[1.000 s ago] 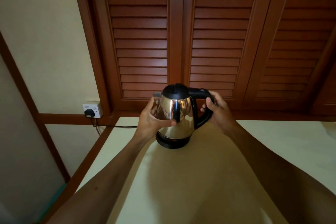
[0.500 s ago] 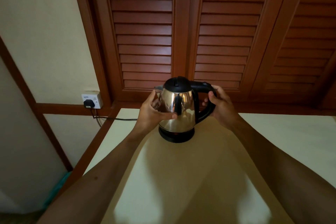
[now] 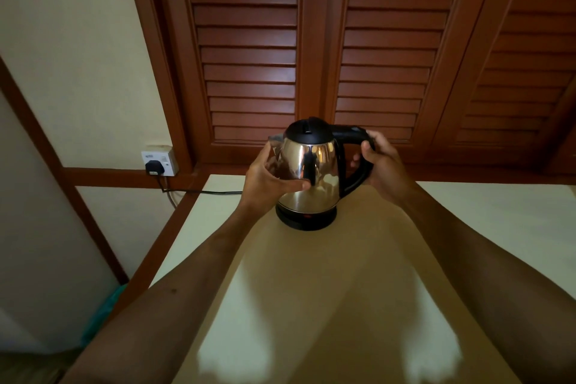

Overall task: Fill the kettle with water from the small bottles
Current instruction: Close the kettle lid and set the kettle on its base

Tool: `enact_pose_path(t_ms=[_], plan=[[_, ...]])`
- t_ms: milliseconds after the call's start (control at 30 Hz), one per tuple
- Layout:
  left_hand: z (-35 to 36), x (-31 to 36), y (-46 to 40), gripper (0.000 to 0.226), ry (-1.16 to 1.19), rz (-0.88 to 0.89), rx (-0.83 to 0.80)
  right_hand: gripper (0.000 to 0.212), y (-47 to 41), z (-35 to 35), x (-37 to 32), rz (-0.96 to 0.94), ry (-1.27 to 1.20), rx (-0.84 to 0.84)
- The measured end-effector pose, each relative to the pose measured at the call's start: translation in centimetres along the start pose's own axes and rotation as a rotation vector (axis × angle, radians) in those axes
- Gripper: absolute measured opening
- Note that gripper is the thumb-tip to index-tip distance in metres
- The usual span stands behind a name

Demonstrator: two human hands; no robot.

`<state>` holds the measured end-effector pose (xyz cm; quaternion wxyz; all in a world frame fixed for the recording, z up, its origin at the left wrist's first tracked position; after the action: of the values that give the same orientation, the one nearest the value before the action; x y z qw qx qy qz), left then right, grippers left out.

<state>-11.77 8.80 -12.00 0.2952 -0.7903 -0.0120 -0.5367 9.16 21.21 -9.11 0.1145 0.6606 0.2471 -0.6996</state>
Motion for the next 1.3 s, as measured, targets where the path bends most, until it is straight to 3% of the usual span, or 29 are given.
enact_pose_path(t_ms=[667,967,1100,1300], plan=[[0.2,-0.1,0.2,0.095,0.033,0.02,-0.038,0.026,0.9,-0.2,0.9,-0.059,-0.064,0.058],[-0.6,-1.4,0.0,0.126,0.147,-0.126,-0.079,0.022,1.5,0.3,-0.2,-0.108,0.074,0.013],[-0.5,-1.3,0.1,0.115,0.15,-0.109,-0.115,0.021,2.4,0.0,0.4,-0.137,0.074,0.023],[0.3,-0.4,-0.1,0.094,0.046,-0.048,-0.043,0.029,1.3,-0.5,0.2,-0.055,0.089,0.019]])
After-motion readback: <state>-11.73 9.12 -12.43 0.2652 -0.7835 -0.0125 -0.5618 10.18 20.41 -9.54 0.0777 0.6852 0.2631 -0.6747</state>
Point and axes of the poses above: each hand's wrist, its own y-axis away from the middle knuckle, its own z-axis out of the palm, x = y × z, the point moved 3 cm from there along -y, towards the middle knuckle, and after that the axes turned 3 degrees about z, right-handed, at the moved point
